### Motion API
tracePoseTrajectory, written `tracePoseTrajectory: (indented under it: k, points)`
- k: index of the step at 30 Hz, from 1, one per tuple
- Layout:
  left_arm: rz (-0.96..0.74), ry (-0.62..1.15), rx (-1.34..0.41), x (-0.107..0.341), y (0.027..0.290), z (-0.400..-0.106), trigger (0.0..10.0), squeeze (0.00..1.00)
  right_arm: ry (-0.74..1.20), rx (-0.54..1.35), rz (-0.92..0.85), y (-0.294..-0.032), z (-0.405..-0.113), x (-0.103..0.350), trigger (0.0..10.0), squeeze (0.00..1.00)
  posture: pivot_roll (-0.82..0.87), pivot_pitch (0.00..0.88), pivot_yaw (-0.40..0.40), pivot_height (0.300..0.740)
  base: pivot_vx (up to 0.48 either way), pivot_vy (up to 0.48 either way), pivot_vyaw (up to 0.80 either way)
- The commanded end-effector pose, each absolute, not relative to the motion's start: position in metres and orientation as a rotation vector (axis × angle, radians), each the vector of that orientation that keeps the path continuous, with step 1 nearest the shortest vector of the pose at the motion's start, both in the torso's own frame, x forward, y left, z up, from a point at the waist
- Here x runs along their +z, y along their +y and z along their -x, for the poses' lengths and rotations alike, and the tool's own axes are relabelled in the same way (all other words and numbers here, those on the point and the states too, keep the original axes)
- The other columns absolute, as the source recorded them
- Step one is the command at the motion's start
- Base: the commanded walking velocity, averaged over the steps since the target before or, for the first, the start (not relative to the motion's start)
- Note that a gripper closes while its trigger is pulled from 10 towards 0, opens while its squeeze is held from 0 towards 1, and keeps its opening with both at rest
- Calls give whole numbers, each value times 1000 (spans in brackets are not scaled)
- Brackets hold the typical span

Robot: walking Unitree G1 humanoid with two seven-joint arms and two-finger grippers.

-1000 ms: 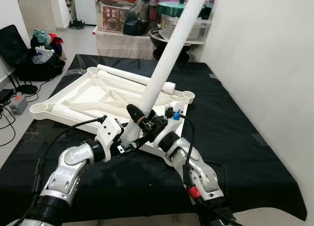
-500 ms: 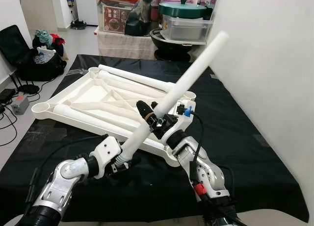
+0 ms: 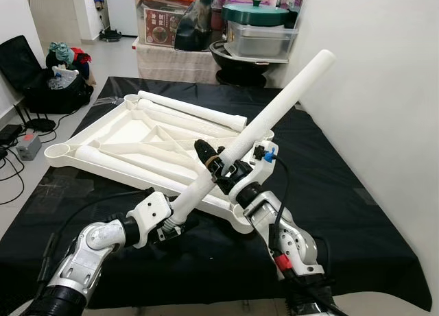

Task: Building children table

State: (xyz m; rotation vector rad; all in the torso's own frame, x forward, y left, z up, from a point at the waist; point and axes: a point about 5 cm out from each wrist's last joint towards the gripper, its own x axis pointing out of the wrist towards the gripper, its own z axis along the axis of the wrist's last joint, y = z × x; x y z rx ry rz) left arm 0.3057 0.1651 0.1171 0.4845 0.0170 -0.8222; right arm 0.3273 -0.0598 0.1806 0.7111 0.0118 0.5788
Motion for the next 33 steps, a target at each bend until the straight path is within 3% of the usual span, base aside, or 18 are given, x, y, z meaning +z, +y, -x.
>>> tracePoseTrajectory:
  k: [1, 9, 10, 12, 14, 20, 24, 33]
  points:
    - [-492, -14, -830, 121, 160, -308, 8627, 0, 19, 615, -816, -34, -326, 189, 10000, 0, 93, 0, -111, 740, 0, 0, 0]
    - [-488, -29, -835, 124, 158, -310, 8510, 0, 47, 597, -824, -33, -325, 181, 10000, 0, 90, 0, -109, 740, 0, 0, 0]
    - [-483, -39, -840, 126, 155, -311, 8588, 0, 50, 582, -826, -33, -325, 178, 8980, 0, 96, 0, -111, 740, 0, 0, 0]
    - [-476, -54, -848, 128, 151, -312, 8706, 0, 40, 560, -837, -33, -326, 176, 471, 0, 97, 0, -111, 740, 0, 0, 0]
    - [-473, -62, -851, 129, 149, -314, 8706, 0, 32, 553, -857, -33, -327, 177, 0, 0, 99, 0, -113, 740, 0, 0, 0]
    - [-468, -68, -852, 129, 147, -315, 8824, 0, 24, 558, -895, -32, -326, 179, 0, 0, 99, 0, -111, 740, 0, 0, 0]
    - [-465, -67, -861, 127, 142, -316, 10000, 0, 15, 556, -946, -32, -326, 180, 0, 0, 91, 0, -109, 740, 0, 0, 0]
    - [-468, -61, -854, 121, 142, -318, 10000, 0, -1, 537, -1012, -35, -326, 183, 0, 0, 85, 0, -103, 740, 0, 0, 0]
